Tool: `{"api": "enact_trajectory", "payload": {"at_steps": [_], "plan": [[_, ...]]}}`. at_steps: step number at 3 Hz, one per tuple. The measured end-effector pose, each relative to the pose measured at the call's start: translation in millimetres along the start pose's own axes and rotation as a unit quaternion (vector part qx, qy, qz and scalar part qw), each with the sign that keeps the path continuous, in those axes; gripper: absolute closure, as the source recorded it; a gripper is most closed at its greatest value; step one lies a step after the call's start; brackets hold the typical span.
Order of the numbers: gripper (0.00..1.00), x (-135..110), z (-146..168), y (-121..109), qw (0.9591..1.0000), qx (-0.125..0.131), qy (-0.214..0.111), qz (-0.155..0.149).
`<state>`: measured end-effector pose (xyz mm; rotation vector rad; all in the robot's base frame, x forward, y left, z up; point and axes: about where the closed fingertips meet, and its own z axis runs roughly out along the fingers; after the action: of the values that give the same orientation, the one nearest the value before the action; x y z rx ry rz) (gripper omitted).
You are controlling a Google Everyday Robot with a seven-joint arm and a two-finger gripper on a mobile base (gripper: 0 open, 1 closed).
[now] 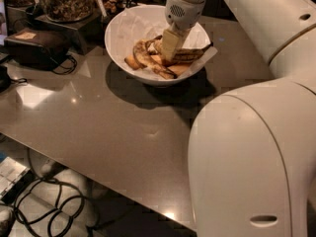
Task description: Pick banana from white bowl
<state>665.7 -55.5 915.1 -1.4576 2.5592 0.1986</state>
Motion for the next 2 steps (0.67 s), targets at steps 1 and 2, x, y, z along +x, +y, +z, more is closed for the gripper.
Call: {"api": "enact_trajectory", "payload": {"at_steps": [1,2], "plan": [[1.0,-6,-11,-1,0.9993,0.016,-0.032,-0.01],[1.0,-7,-34,13,0.9964,0.036,-0.064,-0.041]]}}
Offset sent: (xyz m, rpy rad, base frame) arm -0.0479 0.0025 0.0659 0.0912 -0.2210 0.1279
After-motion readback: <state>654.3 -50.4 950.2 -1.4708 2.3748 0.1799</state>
